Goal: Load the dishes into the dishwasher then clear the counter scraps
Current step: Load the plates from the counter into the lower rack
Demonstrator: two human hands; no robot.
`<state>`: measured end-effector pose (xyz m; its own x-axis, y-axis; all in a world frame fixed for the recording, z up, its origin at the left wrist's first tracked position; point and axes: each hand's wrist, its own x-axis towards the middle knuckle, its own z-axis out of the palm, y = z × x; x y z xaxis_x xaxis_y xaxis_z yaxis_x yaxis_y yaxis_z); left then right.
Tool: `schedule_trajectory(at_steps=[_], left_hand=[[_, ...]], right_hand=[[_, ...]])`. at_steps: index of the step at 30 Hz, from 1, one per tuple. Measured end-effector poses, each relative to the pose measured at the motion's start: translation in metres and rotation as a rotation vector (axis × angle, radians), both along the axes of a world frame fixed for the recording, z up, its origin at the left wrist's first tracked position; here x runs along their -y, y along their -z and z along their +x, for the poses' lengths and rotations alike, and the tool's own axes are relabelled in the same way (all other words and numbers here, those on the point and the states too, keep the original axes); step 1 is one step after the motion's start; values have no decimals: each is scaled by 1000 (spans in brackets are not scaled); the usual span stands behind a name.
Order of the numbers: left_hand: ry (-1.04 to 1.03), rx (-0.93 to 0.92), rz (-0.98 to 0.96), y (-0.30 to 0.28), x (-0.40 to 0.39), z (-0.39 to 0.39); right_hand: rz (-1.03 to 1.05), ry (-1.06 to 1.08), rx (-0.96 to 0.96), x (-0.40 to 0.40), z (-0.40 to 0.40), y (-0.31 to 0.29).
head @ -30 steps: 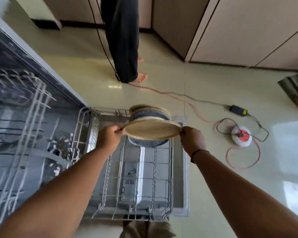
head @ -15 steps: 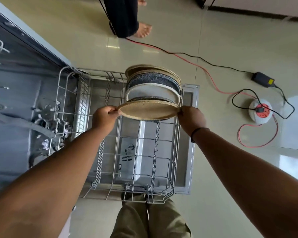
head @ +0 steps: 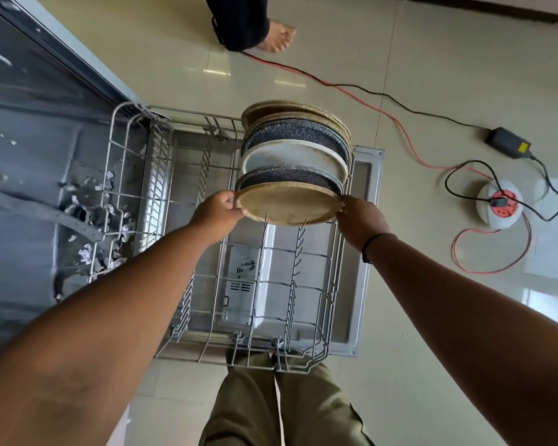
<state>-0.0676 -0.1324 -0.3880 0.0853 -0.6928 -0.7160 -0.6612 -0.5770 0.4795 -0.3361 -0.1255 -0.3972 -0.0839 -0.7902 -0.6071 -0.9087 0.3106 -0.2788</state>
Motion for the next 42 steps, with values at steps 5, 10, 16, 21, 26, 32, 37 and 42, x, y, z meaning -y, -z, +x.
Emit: schedule_trajectory(at_steps=[5,10,16,21,26,32,37,42], left_hand=[[142,80,25,-26,-34,5],[141,37,78,-64,-109,14],[118,105,50,-150,-210,31],[63,198,-39,-196,-292,41],[-128,280,12,-244,-400,47],[-495,354,-40,-295,-561,54],[-745,468,-138,-359,-706,49],[-999,628,-218,-414,-828,47]], right_hand=[[2,-111,0,-20,5,-24],[43,-272,-11,-51,3,-64],[102,-584,-14,-94,43,-132],[99,-1009,-2,-152,96,-176],[81,-1367,25,-218,152,-229],[-71,-1700,38,-323,235,-290],[-183,-1840,276,-485,304,-346],[-241,-1889,580,-642,353,-414]])
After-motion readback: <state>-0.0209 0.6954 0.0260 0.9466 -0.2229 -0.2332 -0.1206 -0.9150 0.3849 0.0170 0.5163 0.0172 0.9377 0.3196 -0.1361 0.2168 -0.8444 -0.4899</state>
